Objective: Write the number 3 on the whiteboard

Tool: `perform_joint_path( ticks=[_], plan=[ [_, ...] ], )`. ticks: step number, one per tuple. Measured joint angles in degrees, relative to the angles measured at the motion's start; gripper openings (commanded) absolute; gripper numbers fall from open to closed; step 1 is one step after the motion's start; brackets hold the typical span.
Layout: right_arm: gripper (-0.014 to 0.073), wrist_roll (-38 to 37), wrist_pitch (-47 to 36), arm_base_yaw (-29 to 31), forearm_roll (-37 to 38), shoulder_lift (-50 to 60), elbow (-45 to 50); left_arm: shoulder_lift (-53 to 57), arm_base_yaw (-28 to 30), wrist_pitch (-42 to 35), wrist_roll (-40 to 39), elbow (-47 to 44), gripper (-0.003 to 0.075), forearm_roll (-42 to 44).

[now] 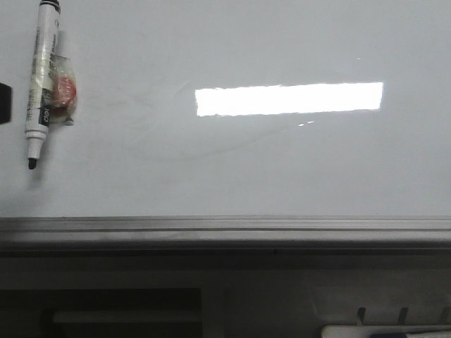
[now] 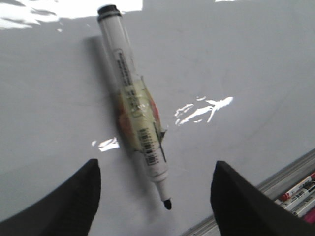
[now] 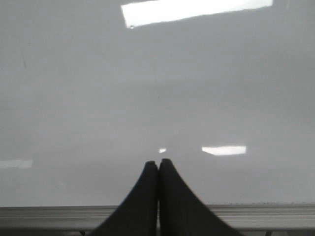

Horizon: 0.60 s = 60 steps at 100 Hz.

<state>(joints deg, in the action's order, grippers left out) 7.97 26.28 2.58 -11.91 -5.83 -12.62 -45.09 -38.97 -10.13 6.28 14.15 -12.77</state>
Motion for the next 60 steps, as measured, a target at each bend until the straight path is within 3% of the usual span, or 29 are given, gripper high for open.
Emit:
perform_joint_path(
  ticks=[44, 51, 60],
  plan=[
    [-0.005, 0.0, 0.0, 0.0, 0.0, 0.0, 0.0, -15.2, -2.93, -7.83, 0.0, 4.54, 0.0419, -8.93],
    [-0.005, 0.0, 0.0, 0.0, -0.04, 0.0, 0.0, -15.9, -3.13, -8.6, 0.0, 4.67, 0.0344, -10.24],
    [-0.005, 0.0, 0.0, 0.0, -0.13, 0.0, 0.0, -16.42, -3.13, -9.04, 0.0, 4.89, 0.014, -12.04]
  ],
)
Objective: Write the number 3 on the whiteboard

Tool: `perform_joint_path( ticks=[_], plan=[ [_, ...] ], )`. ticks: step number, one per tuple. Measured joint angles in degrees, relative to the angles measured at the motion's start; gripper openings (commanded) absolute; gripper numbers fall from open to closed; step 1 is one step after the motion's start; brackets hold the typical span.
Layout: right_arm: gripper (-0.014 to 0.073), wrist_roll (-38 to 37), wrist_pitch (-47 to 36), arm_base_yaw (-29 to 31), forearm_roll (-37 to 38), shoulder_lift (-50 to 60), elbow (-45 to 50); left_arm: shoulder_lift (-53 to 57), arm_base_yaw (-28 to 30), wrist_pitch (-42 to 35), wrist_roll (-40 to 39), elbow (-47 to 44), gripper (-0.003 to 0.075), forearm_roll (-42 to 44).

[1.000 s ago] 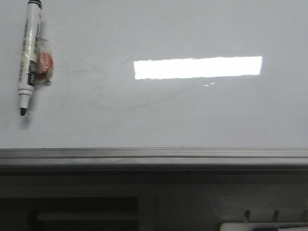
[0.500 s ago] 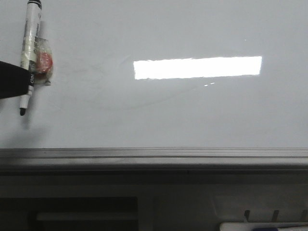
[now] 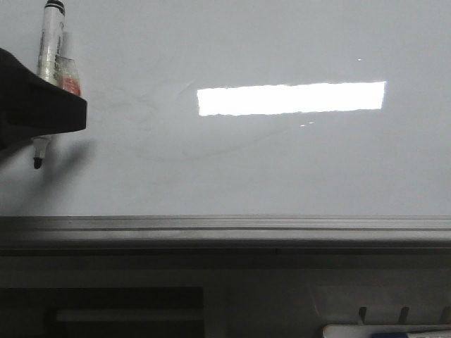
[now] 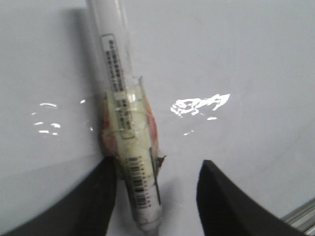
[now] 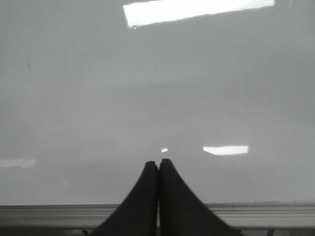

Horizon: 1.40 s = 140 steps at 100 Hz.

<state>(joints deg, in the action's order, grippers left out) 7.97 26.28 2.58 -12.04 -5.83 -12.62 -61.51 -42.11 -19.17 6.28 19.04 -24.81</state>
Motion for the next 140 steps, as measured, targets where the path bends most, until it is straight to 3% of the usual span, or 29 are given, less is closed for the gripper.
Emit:
perform_joint_path(
  ticks=[7, 35, 64, 95, 103, 110, 116, 123, 140],
  plan=[
    [-0.005, 0.0, 0.0, 0.0, -0.41, 0.0, -0.03, -0.36, 0.0, 0.35, 0.16, 0.0, -0.0023, -0.81],
    [-0.005, 0.65, 5.95, -3.27, -3.79, -1.35, -3.8, -0.6, 0.0, 2.17, 2.47, 0.08, -0.002, 1.36],
    [-0.0042, 22.33, 11.8, -15.24, -18.2, -11.73, -8.47, 0.7, 0.0, 7.17, 2.95, -0.03, -0.002, 18.25],
    [-0.0034, 37.16, 10.38, -27.8, -21.48, -30.61, -19.82, 3.38, 0.1, 7.9, 2.95, -0.03, -0.002, 37.27],
    [0.0044, 39.77, 8.35, -31.72, -21.62, -36.11, -22.68, 3.38, 0.1, 6.94, 2.95, -0.13, -0.002, 41.45],
    [0.0193, 42.11, 7.55, -35.54, -21.72, -40.62, -24.98, 3.38, 0.1, 5.37, 2.95, -0.11, -0.002, 44.61],
    [0.0371, 43.13, 7.32, -38.86, -21.72, -44.12, -26.9, 3.38, 0.1, 4.12, 2.95, -0.11, -0.002, 47.12],
    [0.0483, 43.55, 7.07, -41.89, -21.85, -48.25, -28.78, 3.38, 0.1, 3.02, 2.95, -0.11, -0.002, 49.94],
    [0.0489, 43.78, 5.1, -45.17, -21.97, -54.63, -32.13, 3.38, 0.1, 1.86, 2.99, -0.11, -0.002, 56.16]
  ],
)
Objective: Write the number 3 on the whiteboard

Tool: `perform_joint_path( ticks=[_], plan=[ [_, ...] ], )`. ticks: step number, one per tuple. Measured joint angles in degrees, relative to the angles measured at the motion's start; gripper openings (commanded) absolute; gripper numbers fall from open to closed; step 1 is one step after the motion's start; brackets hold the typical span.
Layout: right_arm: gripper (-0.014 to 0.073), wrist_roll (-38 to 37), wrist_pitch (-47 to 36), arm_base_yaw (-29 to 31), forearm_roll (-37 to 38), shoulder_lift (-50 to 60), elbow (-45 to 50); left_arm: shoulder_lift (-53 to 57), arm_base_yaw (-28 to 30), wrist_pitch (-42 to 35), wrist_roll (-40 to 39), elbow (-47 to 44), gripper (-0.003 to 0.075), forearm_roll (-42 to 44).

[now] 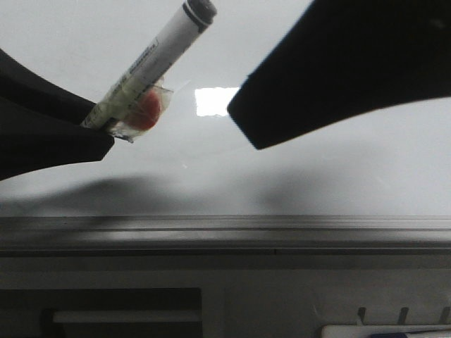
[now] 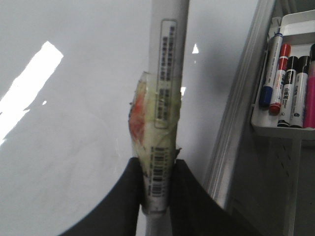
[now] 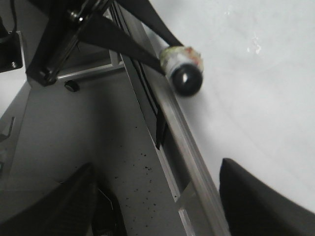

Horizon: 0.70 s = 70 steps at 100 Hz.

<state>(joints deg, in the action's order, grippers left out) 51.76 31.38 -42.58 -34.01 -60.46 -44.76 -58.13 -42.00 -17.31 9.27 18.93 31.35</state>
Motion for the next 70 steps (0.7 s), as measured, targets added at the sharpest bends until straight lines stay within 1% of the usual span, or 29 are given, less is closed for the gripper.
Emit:
perform_joint_path(
  ticks=[12, 22, 36, 45, 55, 70],
  plan=[
    [0.0487, 0.0, -0.97, -0.59, -0.1, -1.61, -1.52, 0.0, 0.0, -0.29, 0.0, -0.14, -0.002, 1.68],
    [0.0487, 0.34, -1.2, -2.19, -0.1, -2.26, -2.63, 0.0, 0.0, -0.42, 0.0, -0.14, -0.002, 2.13],
    [0.0487, 1.65, -4.76, -4.89, -0.1, -3.6, -3.37, -0.1, 0.0, -0.55, 0.0, -0.14, -0.002, 2.27],
    [0.0479, 1.99, -6.66, -5.19, -0.1, -4.5, -3.52, -0.1, 0.0, -0.69, 0.0, -0.14, -0.002, 2.27],
    [0.0451, 2.04, -6.68, -5.42, -0.1, -5.61, -4.22, -0.1, 0.0, -0.83, 0.0, -0.14, -0.002, 2.27],
    [0.0437, 2.16, -6.57, -5.42, -0.1, -7.58, -6.12, -0.1, 0.0, -0.95, 0.0, -0.14, -0.002, 2.27]
  ],
)
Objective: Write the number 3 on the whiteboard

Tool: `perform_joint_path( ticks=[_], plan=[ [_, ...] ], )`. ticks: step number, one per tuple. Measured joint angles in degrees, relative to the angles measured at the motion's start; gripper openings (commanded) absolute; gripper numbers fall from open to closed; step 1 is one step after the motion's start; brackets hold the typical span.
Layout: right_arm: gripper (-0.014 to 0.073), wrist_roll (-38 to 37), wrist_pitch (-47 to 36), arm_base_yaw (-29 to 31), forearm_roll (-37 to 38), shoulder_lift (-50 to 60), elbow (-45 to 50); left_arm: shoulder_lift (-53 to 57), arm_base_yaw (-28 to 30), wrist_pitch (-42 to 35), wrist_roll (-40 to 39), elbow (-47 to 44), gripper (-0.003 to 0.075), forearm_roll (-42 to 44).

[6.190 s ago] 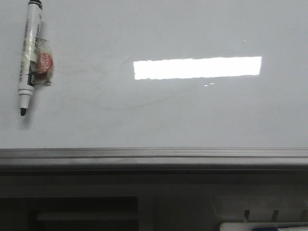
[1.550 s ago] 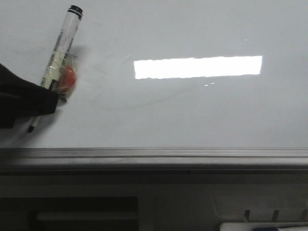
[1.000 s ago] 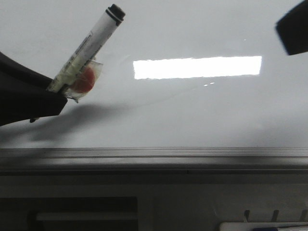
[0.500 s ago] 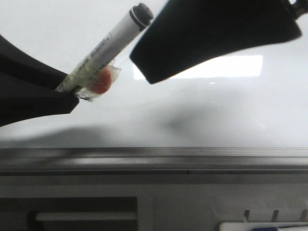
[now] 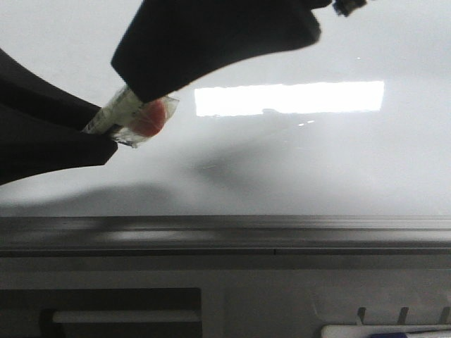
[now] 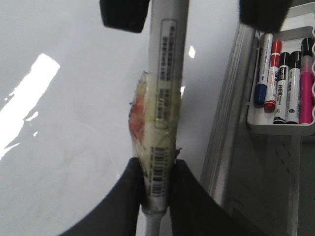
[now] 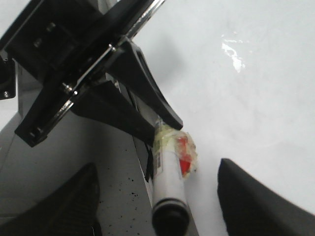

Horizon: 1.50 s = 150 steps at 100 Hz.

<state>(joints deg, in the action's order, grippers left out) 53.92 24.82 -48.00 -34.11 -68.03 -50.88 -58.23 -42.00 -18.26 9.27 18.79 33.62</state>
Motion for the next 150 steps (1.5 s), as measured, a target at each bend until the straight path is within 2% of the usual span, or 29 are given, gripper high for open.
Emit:
perform_joint_path(
  ticks=[16, 23, 30, 39, 40, 45, 68, 75, 85, 97, 104, 120, 150],
  plan=[
    [0.0437, 0.0, 1.31, -0.11, 0.0, -2.5, -1.8, 0.0, 0.0, 0.0, 0.0, 0.0, -0.002, 0.0],
    [0.04, 0.0, 1.44, -0.11, 0.0, -3.3, -1.9, 0.0, 0.0, -0.04, 0.0, 0.0, -0.002, 0.0],
    [0.0286, 0.09, 1.44, -0.11, 0.0, -3.82, -1.9, 0.0, 0.0, -0.04, 0.0, 0.0, -0.002, 0.0],
    [0.0041, 0.09, 1.47, -0.11, 0.0, -4.18, -1.9, 0.0, 0.0, -0.04, 0.0, 0.0, -0.002, 0.0],
    [0.0041, 0.09, 1.47, -0.11, 0.0, -4.18, -1.9, 0.0, 0.0, -0.04, 0.0, 0.0, -0.002, 0.0],
    [-0.0068, 0.09, 1.36, -0.11, 0.0, -4.28, -1.9, 0.0, 0.0, -0.04, 0.09, 0.0, -0.002, 0.11],
    [-0.006, 0.09, 0.74, -0.11, 0.47, -4.28, -1.9, 0.0, 0.0, -0.04, 0.09, -0.11, -0.0019, 0.0],
    [-0.0061, 0.09, 0.74, -0.11, 0.47, -4.28, -1.9, 0.0, 0.0, -0.04, 0.09, -0.11, 0.0003, 0.0],
    [-0.0061, 0.09, 0.74, -0.11, 0.47, -4.28, -1.9, 0.0, 0.0, -0.04, 0.09, -0.11, 0.0118, -0.1],
    [-0.0061, 0.09, 0.74, -0.11, 0.47, -4.28, -1.9, 1.08, 0.0, 1.02, -0.01, -0.11, 0.0314, -0.46],
    [-0.0061, -0.15, 0.74, 0.15, 0.36, -4.28, -1.9, 2.68, 0.0, 2.56, -0.01, -0.11, 0.0372, -2.45],
    [-0.0061, -1.26, 1.52, 2.63, 0.04, -3.86, -2.27, 9.24, 0.0, 6.55, -0.01, -0.11, 0.0377, -8.29],
    [-0.0061, -5.06, 3.66, 7.31, 0.04, -3.4, -8.4, 19.94, 0.0, 10.73, -0.01, -0.11, 0.0375, -11.82]
  ],
)
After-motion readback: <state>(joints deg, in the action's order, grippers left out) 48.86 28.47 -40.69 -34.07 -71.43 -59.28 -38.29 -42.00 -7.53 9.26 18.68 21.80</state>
